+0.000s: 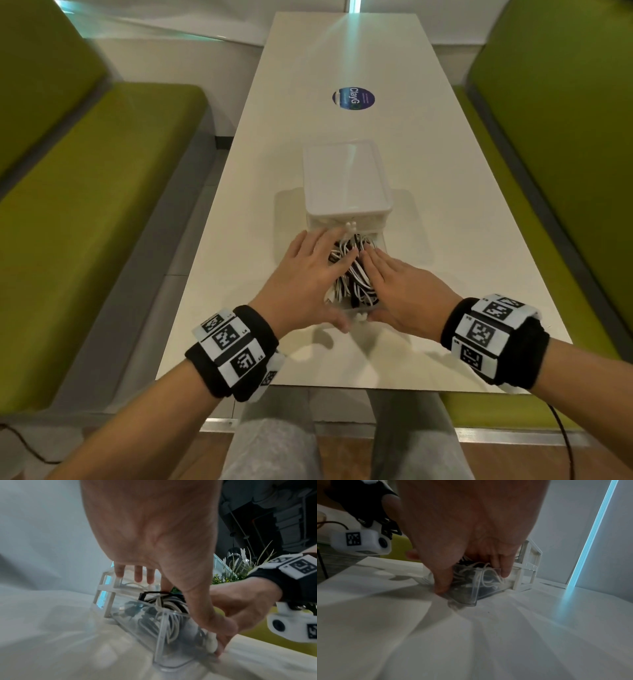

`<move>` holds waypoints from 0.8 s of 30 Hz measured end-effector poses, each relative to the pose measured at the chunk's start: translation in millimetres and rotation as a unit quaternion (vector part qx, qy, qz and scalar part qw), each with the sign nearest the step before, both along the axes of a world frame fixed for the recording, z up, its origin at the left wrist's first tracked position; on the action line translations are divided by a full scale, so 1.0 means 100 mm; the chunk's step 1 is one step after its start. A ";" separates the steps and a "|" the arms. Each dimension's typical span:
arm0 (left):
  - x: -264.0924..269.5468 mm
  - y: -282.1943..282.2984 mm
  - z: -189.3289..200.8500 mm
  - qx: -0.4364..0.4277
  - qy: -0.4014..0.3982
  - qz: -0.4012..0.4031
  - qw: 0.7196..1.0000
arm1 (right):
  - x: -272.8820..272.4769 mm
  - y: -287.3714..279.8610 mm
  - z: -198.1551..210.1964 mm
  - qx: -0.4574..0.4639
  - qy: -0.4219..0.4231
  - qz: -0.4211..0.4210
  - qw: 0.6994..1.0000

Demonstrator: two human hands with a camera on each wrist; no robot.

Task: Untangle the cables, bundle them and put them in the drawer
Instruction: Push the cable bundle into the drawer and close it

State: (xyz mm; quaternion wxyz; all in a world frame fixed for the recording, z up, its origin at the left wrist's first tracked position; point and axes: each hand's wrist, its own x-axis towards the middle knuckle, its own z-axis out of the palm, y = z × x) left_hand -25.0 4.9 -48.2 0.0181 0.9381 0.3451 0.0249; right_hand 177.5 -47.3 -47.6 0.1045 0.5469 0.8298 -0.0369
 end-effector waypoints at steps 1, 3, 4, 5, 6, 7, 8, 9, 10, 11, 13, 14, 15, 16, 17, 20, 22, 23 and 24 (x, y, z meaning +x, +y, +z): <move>0.01 -0.02 -0.03 0.011 0.013 0.001 1.000 | 0.00 0.00 0.00 0.004 -0.003 0.001 1.000; 0.04 -0.05 -0.06 0.031 0.043 0.002 0.999 | 0.01 0.01 0.01 0.004 -0.010 -0.001 1.000; 0.05 -0.06 -0.07 0.043 0.044 0.007 0.998 | 0.01 0.02 0.01 0.003 -0.010 0.000 1.000; 0.06 -0.05 -0.06 0.055 0.038 0.016 0.998 | 0.01 0.04 0.01 0.004 -0.008 0.003 1.000; 0.07 -0.04 -0.06 0.063 0.033 0.024 0.997 | 0.01 0.04 0.01 0.006 -0.005 0.007 1.000; 0.08 -0.01 -0.04 0.066 0.031 0.026 0.997 | 0.01 0.04 0.02 0.002 -0.004 0.011 1.000; 0.07 0.01 -0.04 0.064 0.034 0.027 0.997 | 0.01 0.05 0.02 0.000 0.000 0.016 1.000; 0.06 0.04 -0.03 0.060 0.038 0.029 0.997 | 0.01 0.06 0.01 -0.001 0.008 0.017 1.000; 0.04 0.07 -0.03 0.052 0.039 0.029 0.997 | 0.01 0.06 0.01 0.000 0.013 0.014 1.000; 0.03 0.09 -0.01 0.042 0.037 0.029 0.998 | 0.01 0.07 0.01 0.002 0.010 0.013 1.000; 0.01 0.14 0.05 0.032 0.020 0.031 0.999 | 0.01 0.08 0.00 0.005 -0.004 0.014 1.000; 0.02 0.16 0.09 0.038 0.013 0.031 0.999 | 0.01 0.09 0.00 0.001 -0.011 0.013 1.000; 0.02 0.19 0.13 0.049 0.008 0.030 0.998 | 0.01 0.08 0.00 -0.003 -0.018 0.011 1.000; 0.03 0.22 0.16 0.056 -0.001 0.030 0.998 | 0.01 0.09 0.01 0.000 -0.021 0.010 1.000; 0.04 0.27 0.20 0.052 -0.019 0.031 0.998 | 0.01 0.10 0.02 0.002 -0.024 0.008 1.000; 0.07 0.43 0.27 0.011 -0.118 0.045 0.992 | 0.01 0.15 0.02 -0.001 -0.026 -0.005 1.000; 0.06 0.53 0.28 -0.029 -0.157 0.047 0.986 | -0.01 0.18 0.00 0.003 -0.025 -0.013 1.000; 0.04 0.56 0.26 -0.060 -0.161 0.043 0.984 | 0.00 0.20 -0.01 0.003 -0.023 -0.016 1.000; 0.03 0.58 0.22 -0.084 -0.165 0.037 0.982 | 0.00 0.21 -0.01 0.003 -0.021 -0.019 1.000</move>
